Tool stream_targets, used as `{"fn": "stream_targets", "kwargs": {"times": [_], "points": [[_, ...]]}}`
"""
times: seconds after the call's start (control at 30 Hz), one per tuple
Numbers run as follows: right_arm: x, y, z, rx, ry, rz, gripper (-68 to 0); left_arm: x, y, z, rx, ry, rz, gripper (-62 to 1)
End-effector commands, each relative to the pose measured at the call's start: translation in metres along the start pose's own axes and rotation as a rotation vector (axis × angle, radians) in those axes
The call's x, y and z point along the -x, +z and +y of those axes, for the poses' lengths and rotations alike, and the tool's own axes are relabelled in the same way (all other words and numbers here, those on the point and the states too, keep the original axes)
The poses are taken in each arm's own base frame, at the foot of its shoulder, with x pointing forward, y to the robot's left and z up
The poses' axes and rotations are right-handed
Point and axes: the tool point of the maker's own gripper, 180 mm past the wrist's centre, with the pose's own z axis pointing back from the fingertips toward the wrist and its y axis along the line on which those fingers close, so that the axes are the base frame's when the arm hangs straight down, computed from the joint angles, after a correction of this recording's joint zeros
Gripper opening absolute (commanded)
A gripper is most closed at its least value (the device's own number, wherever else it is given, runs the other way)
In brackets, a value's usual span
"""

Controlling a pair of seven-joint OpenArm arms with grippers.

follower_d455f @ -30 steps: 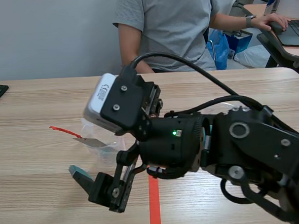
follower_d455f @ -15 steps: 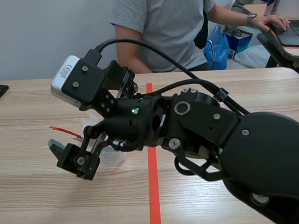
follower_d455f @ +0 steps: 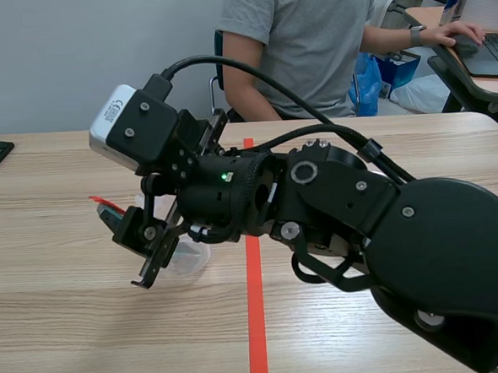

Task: Do the redox reaction experiment.
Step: 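Lift the metal plate out of the left beaker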

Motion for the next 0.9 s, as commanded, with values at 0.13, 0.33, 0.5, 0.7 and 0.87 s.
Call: {"fn": "stream_targets", "kwargs": {"times": [0.13, 0.33, 0.5, 0.7, 0.87], "points": [[-0.016, 0.000, -0.021, 0.077, 0.015, -0.048, -39.7, 0.000, 0.003, -0.001, 0.005, 0.001, 0.001, -57.5], [-0.017, 0.000, -0.022, 0.080, -0.017, -0.056, -53.4, 0.001, 0.003, -0.001, 0.005, 0.001, 0.009, -57.7], [-0.017, 0.002, -0.026, 0.090, -0.040, -0.060, -62.5, 0.001, 0.003, -0.001, 0.005, 0.001, 0.009, -57.7], [-0.019, 0.008, -0.048, 0.139, -0.060, -0.059, -66.4, 0.001, 0.003, -0.002, 0.005, 0.001, 0.010, -57.7], [-0.025, 0.014, -0.055, 0.107, -0.067, -0.050, -66.4, -0.001, 0.001, 0.000, 0.003, 0.000, 0.004, -57.7]]}}
